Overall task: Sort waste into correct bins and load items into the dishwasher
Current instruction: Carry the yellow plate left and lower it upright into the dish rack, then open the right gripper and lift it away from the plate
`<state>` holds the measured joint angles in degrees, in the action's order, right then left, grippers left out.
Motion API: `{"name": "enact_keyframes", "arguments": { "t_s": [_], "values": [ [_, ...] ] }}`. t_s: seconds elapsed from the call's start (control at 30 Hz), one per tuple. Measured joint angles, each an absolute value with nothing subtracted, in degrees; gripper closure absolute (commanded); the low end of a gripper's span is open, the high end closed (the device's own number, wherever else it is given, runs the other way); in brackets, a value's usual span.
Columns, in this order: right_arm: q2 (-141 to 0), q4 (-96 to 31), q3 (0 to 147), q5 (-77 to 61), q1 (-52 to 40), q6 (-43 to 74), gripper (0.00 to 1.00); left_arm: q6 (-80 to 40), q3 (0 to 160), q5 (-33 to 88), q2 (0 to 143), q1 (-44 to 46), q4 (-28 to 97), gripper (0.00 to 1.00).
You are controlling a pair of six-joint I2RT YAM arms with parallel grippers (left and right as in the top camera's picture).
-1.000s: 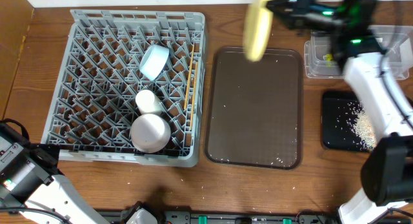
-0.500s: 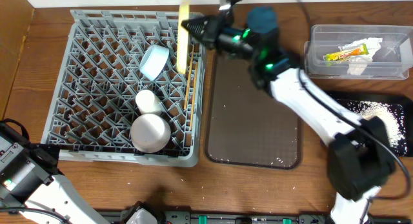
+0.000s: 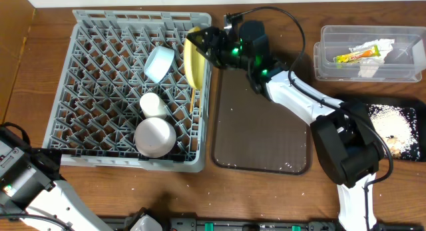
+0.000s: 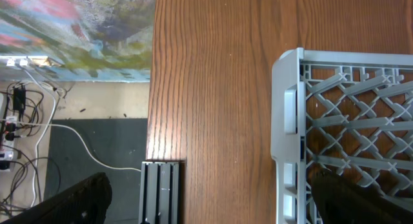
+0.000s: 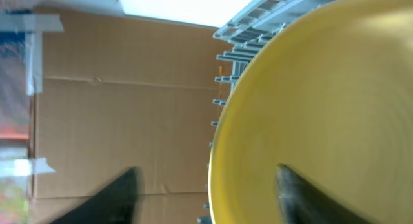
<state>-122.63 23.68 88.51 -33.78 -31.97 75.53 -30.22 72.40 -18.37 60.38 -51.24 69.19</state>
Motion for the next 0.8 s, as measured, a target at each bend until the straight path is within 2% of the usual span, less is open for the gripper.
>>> {"name": "enact_keyframes", "arguments": {
  "t_s": [0.03,0.13,0.33,0.5,0.8],
  "values": [
    [-122.6,23.0,89.1,-34.4,-31.7,74.8,0.01,-30.2,72.4,-18.4,60.4,-51.2,69.2,0.0],
    [-121.5,16.4,91.5,-36.1,-30.7,72.1,0.01,-30.2,72.4,-18.4,60.4,-51.2,69.2,0.0],
    [-114.5,-13.5,98.8,-34.5,-26.9,60.9,0.01,-30.2,72.4,-18.3,60.4,-51.2,69.2,0.0],
    [-105.3,-41.2,107.0,-25.5,-21.9,46.3,0.01,-30.2,72.4,-18.3,60.4,-51.2,69.2,0.0],
    [-91.5,-71.2,110.8,-9.1,-15.9,26.2,0.01,-30.2,72.4,-18.4,60.4,-51.2,69.2,0.0]
  ]
}}
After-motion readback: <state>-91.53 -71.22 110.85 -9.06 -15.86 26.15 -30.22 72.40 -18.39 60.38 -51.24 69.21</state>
